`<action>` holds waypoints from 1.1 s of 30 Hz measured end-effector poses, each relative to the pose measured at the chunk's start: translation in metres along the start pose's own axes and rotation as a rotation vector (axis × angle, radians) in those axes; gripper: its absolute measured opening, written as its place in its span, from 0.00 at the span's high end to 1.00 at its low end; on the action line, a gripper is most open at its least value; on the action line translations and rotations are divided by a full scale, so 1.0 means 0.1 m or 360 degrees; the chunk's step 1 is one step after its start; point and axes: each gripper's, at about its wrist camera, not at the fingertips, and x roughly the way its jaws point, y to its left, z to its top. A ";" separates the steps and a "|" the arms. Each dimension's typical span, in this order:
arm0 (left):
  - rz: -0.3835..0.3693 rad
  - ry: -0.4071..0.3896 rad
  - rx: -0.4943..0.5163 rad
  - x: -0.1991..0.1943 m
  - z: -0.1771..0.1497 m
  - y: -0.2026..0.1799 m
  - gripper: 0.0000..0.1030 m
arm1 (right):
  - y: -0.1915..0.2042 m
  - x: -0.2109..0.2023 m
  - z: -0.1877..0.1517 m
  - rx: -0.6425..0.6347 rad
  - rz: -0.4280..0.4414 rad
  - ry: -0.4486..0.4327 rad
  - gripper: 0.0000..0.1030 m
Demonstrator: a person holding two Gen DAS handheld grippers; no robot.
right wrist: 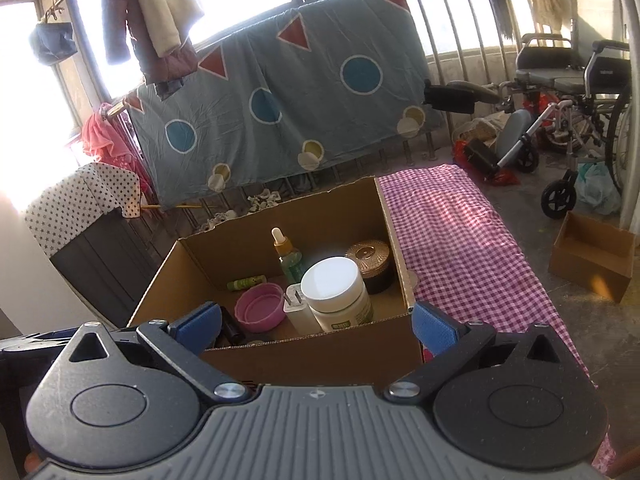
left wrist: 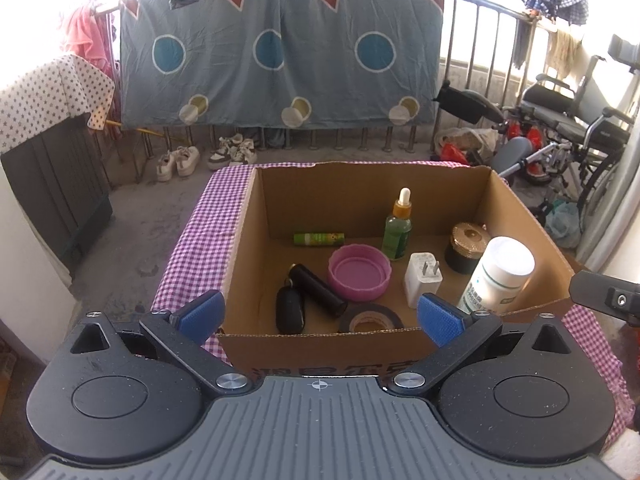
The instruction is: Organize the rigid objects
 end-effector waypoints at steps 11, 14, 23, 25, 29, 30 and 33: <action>0.0030 0.0067 -0.0009 0.11 0.03 0.02 0.00 | 0.35 0.34 -0.01 -0.0247 -0.0061 0.0100 0.00; 0.0037 0.0076 -0.0019 0.12 0.03 0.03 0.00 | 0.39 0.38 -0.01 -0.0282 -0.0087 0.0113 0.00; 0.0044 0.0100 0.0020 0.11 0.00 0.01 0.00 | 0.34 0.39 -0.01 -0.0253 -0.0133 0.0141 0.00; 0.0049 0.0102 0.0020 0.09 0.00 0.01 0.00 | 0.35 0.38 -0.02 -0.0256 -0.0136 0.0144 0.00; 0.0051 0.0099 0.0020 0.08 0.00 0.03 0.00 | 0.36 0.36 -0.02 -0.0261 -0.0141 0.0150 0.00; 0.0052 0.0099 0.0022 0.07 0.00 0.02 0.00 | 0.37 0.35 -0.02 -0.0263 -0.0143 0.0150 0.00; 0.0048 0.0100 0.0020 0.06 0.00 0.03 0.00 | 0.37 0.34 -0.02 -0.0268 -0.0146 0.0154 0.00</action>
